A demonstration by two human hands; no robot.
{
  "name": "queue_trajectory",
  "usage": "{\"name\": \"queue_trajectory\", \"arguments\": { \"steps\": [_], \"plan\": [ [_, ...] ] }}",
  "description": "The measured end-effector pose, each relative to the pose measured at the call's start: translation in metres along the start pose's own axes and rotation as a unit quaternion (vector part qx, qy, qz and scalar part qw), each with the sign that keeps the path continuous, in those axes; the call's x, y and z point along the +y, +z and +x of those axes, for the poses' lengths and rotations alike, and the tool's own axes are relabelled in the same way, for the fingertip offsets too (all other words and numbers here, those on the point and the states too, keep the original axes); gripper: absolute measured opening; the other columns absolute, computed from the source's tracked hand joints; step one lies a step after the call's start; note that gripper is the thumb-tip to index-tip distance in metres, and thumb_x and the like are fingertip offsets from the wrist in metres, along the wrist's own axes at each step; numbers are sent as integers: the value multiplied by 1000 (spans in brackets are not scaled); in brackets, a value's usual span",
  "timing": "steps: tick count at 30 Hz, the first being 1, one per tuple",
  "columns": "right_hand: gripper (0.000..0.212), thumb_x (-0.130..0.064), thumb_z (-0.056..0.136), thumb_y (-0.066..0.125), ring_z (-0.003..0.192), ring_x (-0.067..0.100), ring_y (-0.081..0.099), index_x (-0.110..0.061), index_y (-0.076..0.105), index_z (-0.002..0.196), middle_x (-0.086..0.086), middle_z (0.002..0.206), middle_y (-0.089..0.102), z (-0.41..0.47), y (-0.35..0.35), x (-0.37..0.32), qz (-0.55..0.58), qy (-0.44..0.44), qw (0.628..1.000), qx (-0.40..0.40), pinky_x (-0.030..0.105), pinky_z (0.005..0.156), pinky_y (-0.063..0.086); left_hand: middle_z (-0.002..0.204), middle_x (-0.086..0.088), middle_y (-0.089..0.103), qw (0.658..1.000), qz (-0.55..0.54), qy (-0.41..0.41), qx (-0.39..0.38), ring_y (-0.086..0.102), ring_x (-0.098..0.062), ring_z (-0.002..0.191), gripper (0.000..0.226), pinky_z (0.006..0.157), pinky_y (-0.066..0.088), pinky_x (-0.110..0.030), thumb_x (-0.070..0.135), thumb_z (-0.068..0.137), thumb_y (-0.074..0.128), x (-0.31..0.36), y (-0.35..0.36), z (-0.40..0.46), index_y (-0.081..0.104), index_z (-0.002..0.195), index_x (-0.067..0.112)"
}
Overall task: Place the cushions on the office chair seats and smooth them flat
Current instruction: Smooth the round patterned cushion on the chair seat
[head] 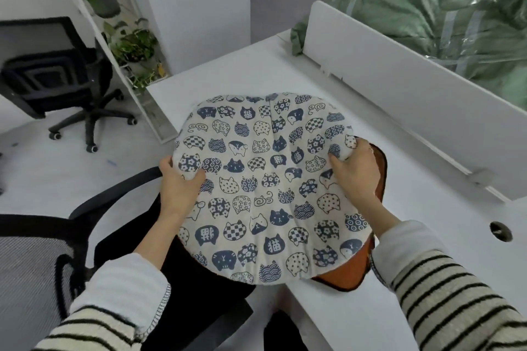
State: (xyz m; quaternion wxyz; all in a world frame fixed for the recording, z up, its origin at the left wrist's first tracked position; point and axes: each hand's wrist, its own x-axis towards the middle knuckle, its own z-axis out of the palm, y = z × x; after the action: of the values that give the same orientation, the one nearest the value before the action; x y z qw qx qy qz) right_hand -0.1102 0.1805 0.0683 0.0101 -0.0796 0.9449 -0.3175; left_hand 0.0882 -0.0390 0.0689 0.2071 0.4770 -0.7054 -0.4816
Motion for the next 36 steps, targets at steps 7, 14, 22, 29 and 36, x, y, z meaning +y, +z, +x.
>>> {"name": "queue_trajectory", "arguments": {
  "steps": [7, 14, 22, 29, 36],
  "plan": [
    [49, -33, 82, 64, 102, 28, 59, -9, 49, 121, 9, 114, 61, -116, 66, -99, 47, -68, 997, 7, 40, 78, 53, 100, 2, 57, 996, 26, 58, 63, 59, -21, 91, 60, 82, 50, -40, 15, 80, 67, -42, -119, 3, 32, 129, 10],
    [55, -25, 84, 65, 113, 26, 55, -9, 42, 131, 8, 125, 55, -207, 136, -173, 55, -98, 991, -76, 37, 86, 49, 100, -1, 61, 993, 66, 30, 92, 62, -22, 79, 64, 74, 56, -41, 10, 81, 66, -107, -212, 6, 27, 131, 10],
    [47, -22, 83, 62, 109, 26, 55, -11, 44, 125, 7, 120, 57, -251, 215, -149, -17, -68, 980, -184, 39, 88, 48, 91, -8, 63, 993, 99, -69, 3, 58, -20, 58, 69, 52, 52, -32, 7, 82, 65, -206, -193, 7, 22, 136, 17],
    [44, -22, 86, 60, 86, 20, 54, -11, 40, 124, 5, 109, 60, -234, 281, -96, -45, 22, 974, -219, 32, 73, 46, 118, -16, 59, 980, 149, -107, -71, 66, -35, 90, 68, 76, 57, -45, 13, 82, 66, -269, -139, 57, 22, 134, 19],
    [55, -30, 87, 61, 115, 33, 52, -10, 36, 132, 13, 126, 54, -229, 335, -47, -22, 84, 973, -214, 38, 89, 44, 123, -16, 53, 965, 209, -149, -51, 59, -34, 103, 61, 86, 51, -50, 19, 81, 66, -332, -109, 83, 29, 129, 10]
  ]
}}
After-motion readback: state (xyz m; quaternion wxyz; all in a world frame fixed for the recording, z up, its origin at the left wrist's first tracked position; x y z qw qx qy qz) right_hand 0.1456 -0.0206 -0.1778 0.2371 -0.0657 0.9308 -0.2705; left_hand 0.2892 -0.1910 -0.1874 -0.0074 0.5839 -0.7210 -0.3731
